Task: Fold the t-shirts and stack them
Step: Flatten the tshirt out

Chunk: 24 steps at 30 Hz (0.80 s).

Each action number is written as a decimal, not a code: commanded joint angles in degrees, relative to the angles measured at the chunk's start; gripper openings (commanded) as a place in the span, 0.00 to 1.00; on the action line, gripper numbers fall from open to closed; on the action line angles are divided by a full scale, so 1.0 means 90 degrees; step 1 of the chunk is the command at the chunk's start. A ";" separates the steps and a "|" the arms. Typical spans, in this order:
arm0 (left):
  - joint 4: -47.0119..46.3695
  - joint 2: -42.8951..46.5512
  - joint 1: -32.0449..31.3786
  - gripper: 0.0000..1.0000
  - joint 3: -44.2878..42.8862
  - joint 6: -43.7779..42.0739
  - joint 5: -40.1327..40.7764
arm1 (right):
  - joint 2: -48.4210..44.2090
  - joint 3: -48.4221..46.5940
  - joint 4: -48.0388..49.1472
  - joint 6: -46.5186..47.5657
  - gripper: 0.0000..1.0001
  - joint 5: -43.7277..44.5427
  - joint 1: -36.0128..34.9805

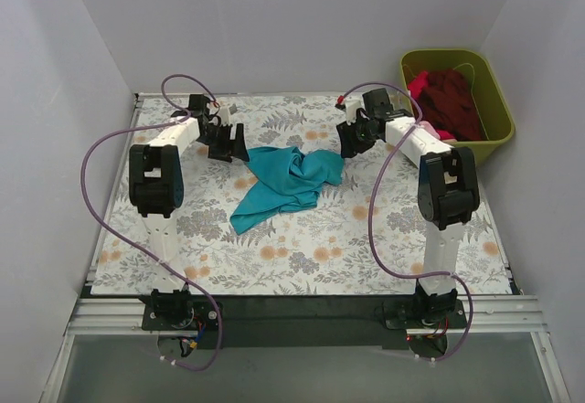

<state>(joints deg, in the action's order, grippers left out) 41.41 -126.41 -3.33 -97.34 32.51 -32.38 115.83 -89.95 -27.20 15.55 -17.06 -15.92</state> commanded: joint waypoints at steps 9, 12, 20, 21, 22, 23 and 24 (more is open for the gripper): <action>-0.0402 -0.0788 -0.0488 0.72 -0.0640 0.0440 0.0844 | 0.0596 -0.0181 0.0376 -0.0478 0.52 0.0127 -0.0096; -0.0363 -0.0779 -0.0654 0.66 -0.0523 0.0294 0.1068 | 0.0674 -0.0093 0.0444 -0.0449 0.54 0.0498 -0.0213; 0.0036 -0.0418 -0.0714 0.11 -0.0083 0.0216 0.1323 | 0.0851 0.0122 0.0503 -0.0429 0.26 0.0734 -0.0526; 0.0076 -0.0350 -0.0694 0.06 -0.0073 0.0216 0.1303 | 0.0831 0.0131 0.0483 -0.0419 0.06 0.0733 -0.0526; 0.0125 -0.0156 -0.0684 0.00 -0.0092 0.0225 0.1293 | 0.0802 0.0122 0.0435 -0.0400 0.02 0.0714 -0.0506; 0.0242 -0.0057 -0.0665 0.00 -0.0131 0.0235 0.1284 | 0.0763 0.0093 0.0396 -0.0380 0.01 0.0675 -0.0429; 0.0301 0.0060 -0.0607 0.00 -0.0151 0.0235 0.1196 | 0.0618 0.0054 0.0357 -0.0351 0.01 0.0626 -0.0370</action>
<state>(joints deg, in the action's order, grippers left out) 37.34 -129.36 -9.17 -100.16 35.35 -23.16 122.10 -89.65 -22.57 12.16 -10.98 -20.64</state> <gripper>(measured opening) 0.021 0.024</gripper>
